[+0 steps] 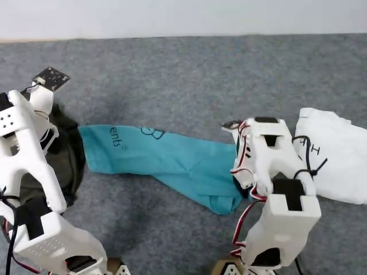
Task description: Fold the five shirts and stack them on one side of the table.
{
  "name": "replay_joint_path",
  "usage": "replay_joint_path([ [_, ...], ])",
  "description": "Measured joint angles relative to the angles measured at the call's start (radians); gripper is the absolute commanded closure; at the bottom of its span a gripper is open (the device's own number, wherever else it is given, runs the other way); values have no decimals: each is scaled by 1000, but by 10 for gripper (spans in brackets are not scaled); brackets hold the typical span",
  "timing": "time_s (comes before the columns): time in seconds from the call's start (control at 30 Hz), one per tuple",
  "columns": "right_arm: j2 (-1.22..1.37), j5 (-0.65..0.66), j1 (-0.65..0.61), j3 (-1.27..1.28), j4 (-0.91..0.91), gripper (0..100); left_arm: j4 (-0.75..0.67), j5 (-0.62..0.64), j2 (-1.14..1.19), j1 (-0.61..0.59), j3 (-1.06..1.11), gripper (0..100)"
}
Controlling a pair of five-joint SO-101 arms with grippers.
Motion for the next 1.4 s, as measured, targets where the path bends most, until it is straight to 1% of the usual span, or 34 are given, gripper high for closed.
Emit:
replay_joint_path([
  [0.17, 31, 2, -14, -92, 143, 987, 0, 0, -5, 0, -5, 886],
  [0.3, 17, 3, -9, -199, 252, 987, 17, 0, -6, 25, -66, 907],
  [0.37, -14, 23, -8, -249, 293, 987, 54, 0, -6, 55, -104, 907],
  [0.47, -49, 40, -8, -299, 339, 987, 101, -3, -6, 133, -121, 905],
  [0.67, -60, 46, -9, -313, 345, 987, 107, 0, -6, 267, -14, 841],
  [0.73, -60, 46, -8, -313, 345, 987, 106, 0, -6, 292, 29, 833],
  [0.77, -60, 46, -8, -313, 345, 987, 95, -15, -6, 295, 55, 828],
  [0.97, -60, 46, -9, -313, 345, 987, -89, -123, -6, 298, 250, 807],
  [1.17, -60, 46, -9, -313, 345, 987, -239, -144, -6, 296, 374, 787],
  [1.4, -60, 43, -9, -313, 345, 987, -382, -161, -6, 253, 474, 785],
])
